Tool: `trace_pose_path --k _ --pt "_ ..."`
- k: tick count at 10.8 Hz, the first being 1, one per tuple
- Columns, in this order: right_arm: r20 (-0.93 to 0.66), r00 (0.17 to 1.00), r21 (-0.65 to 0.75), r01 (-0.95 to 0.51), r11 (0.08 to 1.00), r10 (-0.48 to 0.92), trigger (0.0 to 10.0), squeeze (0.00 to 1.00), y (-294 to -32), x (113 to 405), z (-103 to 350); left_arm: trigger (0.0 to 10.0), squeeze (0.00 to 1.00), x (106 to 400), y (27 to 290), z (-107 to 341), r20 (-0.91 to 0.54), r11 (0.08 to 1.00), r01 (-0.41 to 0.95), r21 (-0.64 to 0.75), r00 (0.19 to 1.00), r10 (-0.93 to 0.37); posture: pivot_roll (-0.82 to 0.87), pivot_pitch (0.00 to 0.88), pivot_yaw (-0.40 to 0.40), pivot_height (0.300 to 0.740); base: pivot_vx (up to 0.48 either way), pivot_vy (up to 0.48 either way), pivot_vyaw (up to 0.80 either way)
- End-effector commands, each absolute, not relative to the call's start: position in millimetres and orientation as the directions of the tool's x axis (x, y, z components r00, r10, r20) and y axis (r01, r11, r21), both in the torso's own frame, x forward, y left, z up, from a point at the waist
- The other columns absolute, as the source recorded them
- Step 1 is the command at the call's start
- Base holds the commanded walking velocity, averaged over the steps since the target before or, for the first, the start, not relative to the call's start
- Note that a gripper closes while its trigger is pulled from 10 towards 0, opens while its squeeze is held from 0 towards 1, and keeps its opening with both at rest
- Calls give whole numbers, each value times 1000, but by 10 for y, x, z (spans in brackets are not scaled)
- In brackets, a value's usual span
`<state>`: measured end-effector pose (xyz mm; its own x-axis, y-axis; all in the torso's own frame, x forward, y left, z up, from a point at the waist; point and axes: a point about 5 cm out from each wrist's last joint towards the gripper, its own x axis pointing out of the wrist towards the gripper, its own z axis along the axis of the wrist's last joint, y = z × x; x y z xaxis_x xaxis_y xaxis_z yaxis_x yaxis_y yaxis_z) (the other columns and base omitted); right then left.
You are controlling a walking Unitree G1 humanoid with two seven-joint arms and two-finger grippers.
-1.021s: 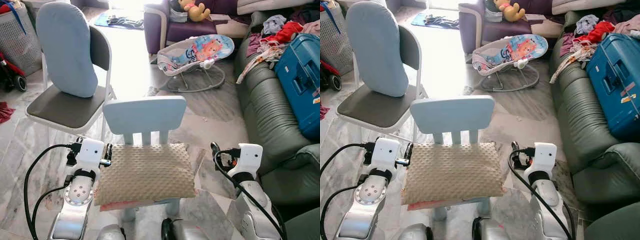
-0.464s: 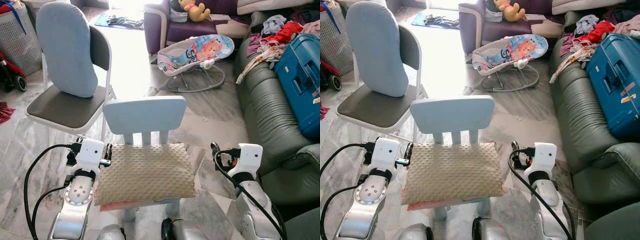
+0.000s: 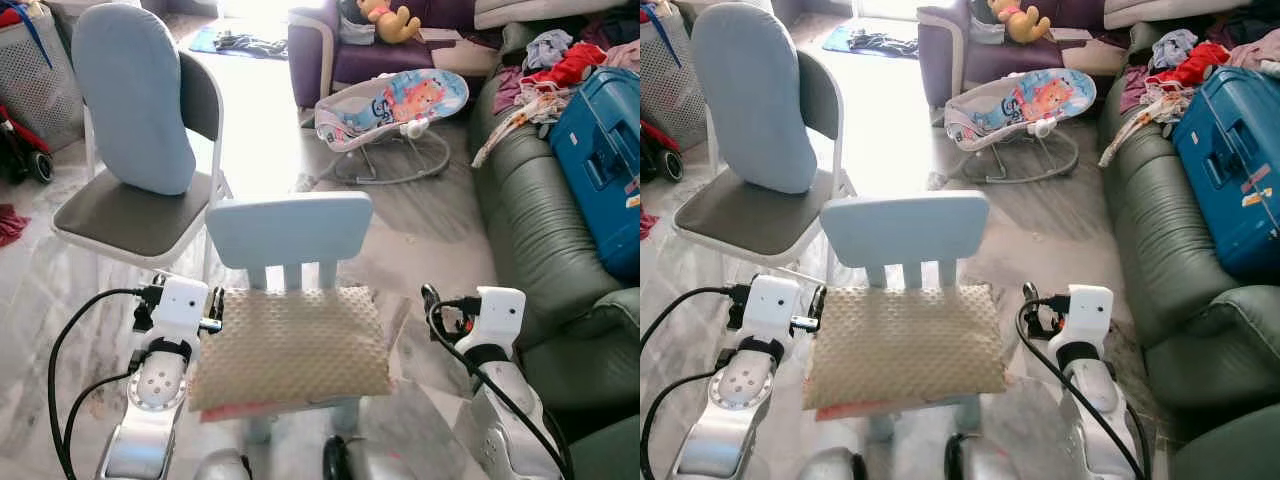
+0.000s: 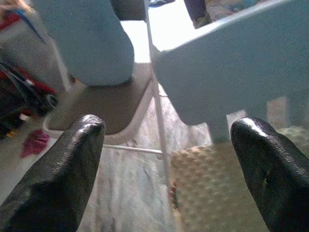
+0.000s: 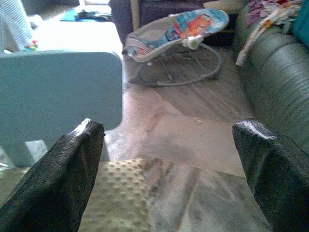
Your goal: Move the pillow to the sofa
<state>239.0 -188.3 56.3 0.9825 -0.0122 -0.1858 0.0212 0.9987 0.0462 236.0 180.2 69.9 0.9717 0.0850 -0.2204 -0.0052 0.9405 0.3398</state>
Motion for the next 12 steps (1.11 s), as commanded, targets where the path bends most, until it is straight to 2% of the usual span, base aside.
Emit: trace_pose_path --k 1,4,7,9,12 --pt "-145 988 67 -50 997 59 10000 0 -1780 2487 633 10000 0 2387 1844 757 -199 938 -65 341 970 140 19 130 -59 740 0 0 0" --pt "-129 987 86 -87 992 97 10000 0 -1715 2533 645 10000 0 2409 1856 786 -197 940 -74 332 969 146 21 133 -59 740 0 0 0" --pt "-124 987 89 -93 992 104 10000 0 -1714 2551 636 10000 0 2423 1852 794 -195 938 -80 337 969 153 19 132 -58 705 0 0 0" --pt "-125 986 90 -96 991 107 10000 0 -1714 2554 628 10000 0 2426 1854 794 -195 937 -85 339 968 158 20 132 -57 705 0 0 0" --pt "-122 986 93 -104 990 115 10000 0 -1697 2560 624 10000 0 2432 1852 795 -193 936 -86 341 968 159 20 131 -58 650 0 0 0"
